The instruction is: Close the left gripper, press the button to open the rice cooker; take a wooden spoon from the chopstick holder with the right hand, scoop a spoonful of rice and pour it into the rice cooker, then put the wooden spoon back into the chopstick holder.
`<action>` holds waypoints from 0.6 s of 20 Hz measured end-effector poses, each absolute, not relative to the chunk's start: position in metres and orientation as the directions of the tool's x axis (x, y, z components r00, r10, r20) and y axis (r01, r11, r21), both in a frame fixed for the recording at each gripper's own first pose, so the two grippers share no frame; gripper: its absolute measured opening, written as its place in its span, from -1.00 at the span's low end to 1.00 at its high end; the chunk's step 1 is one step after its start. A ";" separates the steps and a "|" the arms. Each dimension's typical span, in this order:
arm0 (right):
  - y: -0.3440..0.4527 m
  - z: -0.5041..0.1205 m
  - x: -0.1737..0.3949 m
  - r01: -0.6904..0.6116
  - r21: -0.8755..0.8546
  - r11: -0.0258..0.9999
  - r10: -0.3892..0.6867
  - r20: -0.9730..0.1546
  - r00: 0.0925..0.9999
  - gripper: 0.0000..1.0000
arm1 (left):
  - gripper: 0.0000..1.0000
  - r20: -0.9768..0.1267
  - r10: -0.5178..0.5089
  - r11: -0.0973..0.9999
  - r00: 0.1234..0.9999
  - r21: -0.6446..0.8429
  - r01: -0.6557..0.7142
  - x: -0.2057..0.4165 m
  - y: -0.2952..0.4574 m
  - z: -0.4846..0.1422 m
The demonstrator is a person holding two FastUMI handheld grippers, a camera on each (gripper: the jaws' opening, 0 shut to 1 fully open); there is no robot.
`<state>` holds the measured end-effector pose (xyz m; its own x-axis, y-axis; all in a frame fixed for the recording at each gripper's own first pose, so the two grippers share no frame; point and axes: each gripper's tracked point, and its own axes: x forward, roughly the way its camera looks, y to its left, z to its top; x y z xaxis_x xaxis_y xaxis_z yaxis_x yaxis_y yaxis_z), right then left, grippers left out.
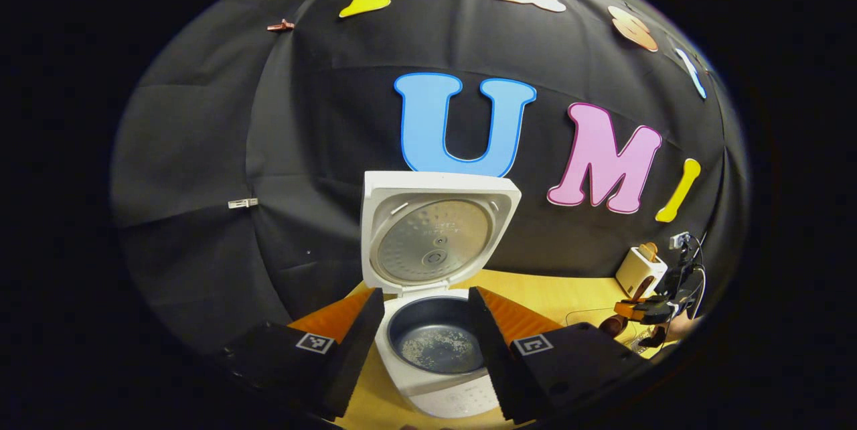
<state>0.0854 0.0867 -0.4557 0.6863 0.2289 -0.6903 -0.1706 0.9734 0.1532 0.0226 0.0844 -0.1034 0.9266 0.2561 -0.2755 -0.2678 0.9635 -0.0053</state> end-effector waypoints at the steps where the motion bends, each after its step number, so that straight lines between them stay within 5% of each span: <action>1: 0.091 -0.460 0.083 -0.164 0.158 0.974 0.227 -0.698 0.679 -0.70 | 0.64 -0.278 0.252 0.964 0.927 -0.010 -0.265 0.024 0.088 -0.105; 12: 0.140 -0.458 0.079 0.027 0.375 0.927 0.264 -0.699 0.664 -0.70 | 0.64 -0.281 0.200 0.975 0.939 -0.043 -0.220 0.044 0.103 -0.108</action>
<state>0.0787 0.1397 -0.4578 0.6641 0.2642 -0.6994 0.0267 0.9265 0.3753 0.0438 0.1033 -0.1084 0.9388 0.1998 -0.2808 -0.2202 0.9745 -0.0427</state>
